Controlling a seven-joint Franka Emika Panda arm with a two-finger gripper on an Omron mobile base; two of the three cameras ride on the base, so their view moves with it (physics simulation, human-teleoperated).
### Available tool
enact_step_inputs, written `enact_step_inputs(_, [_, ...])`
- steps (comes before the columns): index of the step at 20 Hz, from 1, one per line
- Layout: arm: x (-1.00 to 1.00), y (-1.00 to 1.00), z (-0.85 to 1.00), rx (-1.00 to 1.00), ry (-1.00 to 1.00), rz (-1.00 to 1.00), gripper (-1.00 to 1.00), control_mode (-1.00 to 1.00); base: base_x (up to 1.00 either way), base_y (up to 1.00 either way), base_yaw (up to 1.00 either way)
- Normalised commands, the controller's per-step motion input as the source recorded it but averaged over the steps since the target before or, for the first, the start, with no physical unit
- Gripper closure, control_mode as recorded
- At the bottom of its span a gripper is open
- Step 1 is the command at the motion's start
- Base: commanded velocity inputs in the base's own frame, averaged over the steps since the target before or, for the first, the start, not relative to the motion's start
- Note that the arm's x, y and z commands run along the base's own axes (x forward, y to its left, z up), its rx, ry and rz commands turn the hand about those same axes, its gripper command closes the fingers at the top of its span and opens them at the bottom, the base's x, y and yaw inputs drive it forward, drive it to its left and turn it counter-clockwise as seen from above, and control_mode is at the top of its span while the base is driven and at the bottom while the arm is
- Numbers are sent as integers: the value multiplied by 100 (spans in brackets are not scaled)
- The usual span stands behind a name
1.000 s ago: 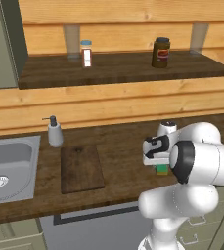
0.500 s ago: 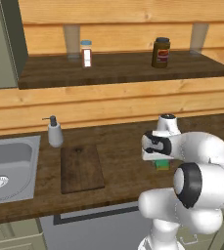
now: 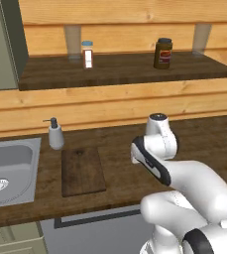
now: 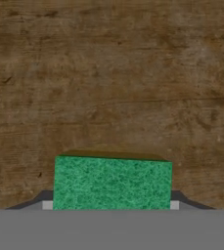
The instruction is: Pick up the sponge from the counter and clean the cutting board by briefly scrubbing or pressing down on the cutting board. Once finished, release the sponge.
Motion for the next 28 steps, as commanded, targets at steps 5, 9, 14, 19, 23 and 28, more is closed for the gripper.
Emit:
enact_step_inputs(5, [-6, 76, 27, 1, 6, 10, 100, -100, 0, 0, 0])
enact_step_inputs(9, [-1, 100, 1, 0, 1, 5, 100, -100, 0, 0, 0])
enact_step_inputs(14, [0, 92, 0, 0, 6, 5, 100, -100, 0, 0, 0])
enact_step_inputs(19, [13, 71, -4, -1, 13, 3, 100, -100, 0, 0, 0])
enact_step_inputs(23, [17, 38, -13, -6, 9, 0, 100, -100, 0, 0, 0])
enact_step_inputs(28, [27, 32, -17, -6, 3, 0, 100, -100, 0, 0, 0])
